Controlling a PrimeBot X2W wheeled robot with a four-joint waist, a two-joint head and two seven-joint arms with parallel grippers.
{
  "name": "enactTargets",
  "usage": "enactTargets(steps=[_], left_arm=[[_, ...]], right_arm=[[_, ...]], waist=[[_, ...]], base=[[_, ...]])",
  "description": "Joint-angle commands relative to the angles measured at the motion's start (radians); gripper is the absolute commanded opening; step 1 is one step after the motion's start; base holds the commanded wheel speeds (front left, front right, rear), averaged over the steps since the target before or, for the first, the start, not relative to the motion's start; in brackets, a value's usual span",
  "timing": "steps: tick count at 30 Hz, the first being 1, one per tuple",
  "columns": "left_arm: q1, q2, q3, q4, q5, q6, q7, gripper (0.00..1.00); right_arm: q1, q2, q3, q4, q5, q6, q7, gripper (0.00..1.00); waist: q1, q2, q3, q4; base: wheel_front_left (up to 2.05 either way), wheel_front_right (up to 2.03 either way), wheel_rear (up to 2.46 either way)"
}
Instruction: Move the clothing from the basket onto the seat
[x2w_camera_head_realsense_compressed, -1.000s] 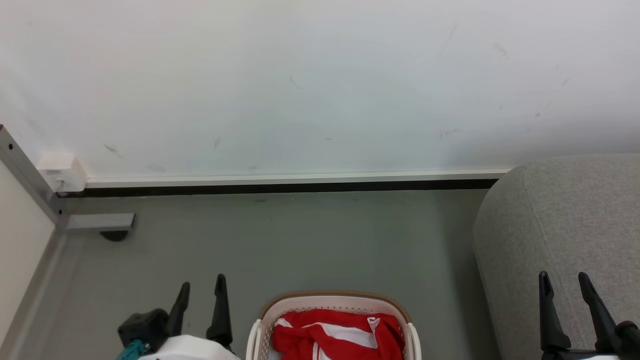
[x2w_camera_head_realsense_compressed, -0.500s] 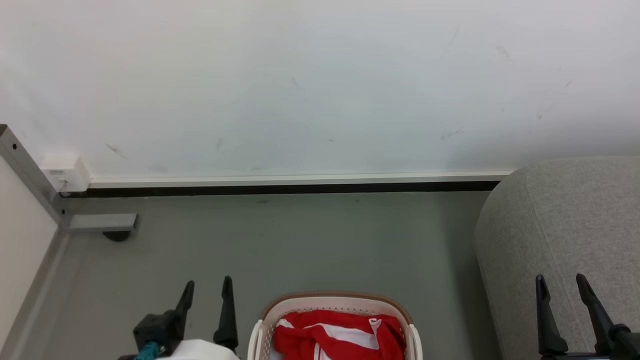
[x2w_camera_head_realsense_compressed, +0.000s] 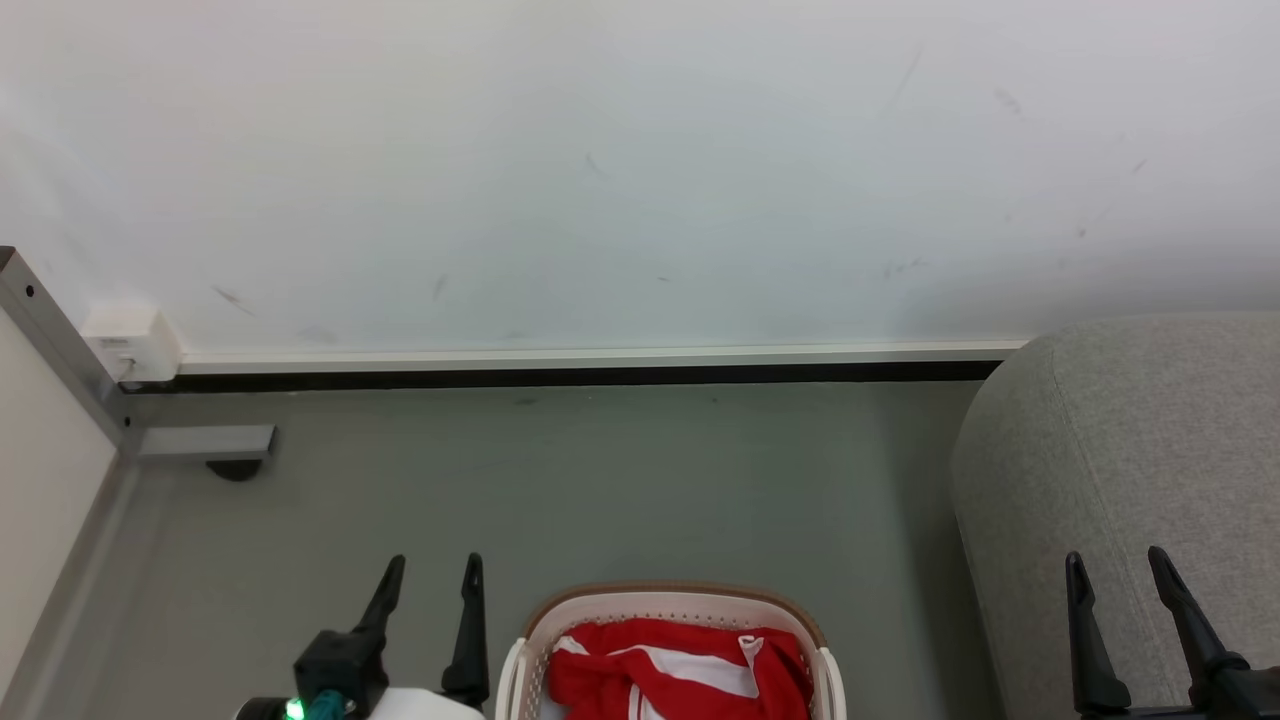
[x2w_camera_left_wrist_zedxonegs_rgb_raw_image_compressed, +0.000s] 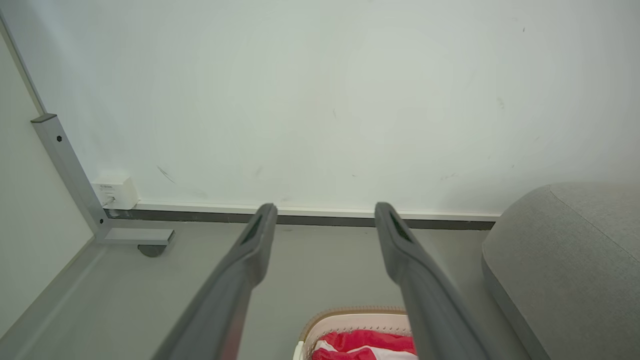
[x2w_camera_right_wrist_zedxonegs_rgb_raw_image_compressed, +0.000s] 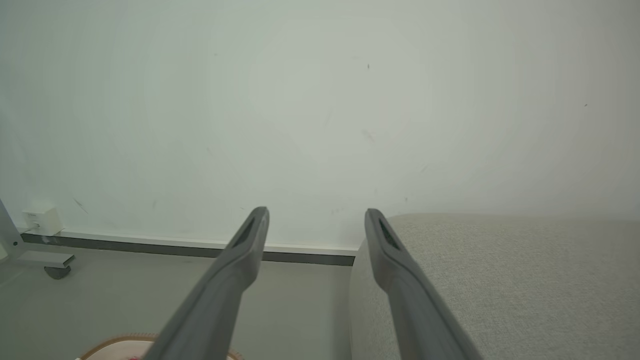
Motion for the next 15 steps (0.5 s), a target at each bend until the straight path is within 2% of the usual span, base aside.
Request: enactTargets(steps=[1, 6, 15], left_arm=[[-0.003, 0.008, -0.002, 0.002, 0.025, 0.003, -0.009, 1.0], [-0.003, 0.008, -0.007, 0.007, 0.046, 0.008, -0.017, 1.0], [-0.006, 0.008, -0.009, 0.016, 0.019, 0.005, -0.016, 1.0]], right_arm=[[0.012, -0.007, 0.001, 0.003, -0.024, -0.002, -0.01, 1.0], [0.015, -0.007, 0.003, 0.007, -0.042, -0.002, -0.02, 1.0], [0.015, -0.007, 0.006, 0.015, -0.008, -0.002, -0.017, 1.0]], waist=[[0.0, -0.0001, 0.001, 0.0], [0.0, -0.0001, 0.004, 0.001], [0.0, -0.0001, 0.004, 0.004]], base=[[0.0, 0.0, 0.0], [0.0, 0.0, 0.0], [0.0, 0.0, 0.0]])
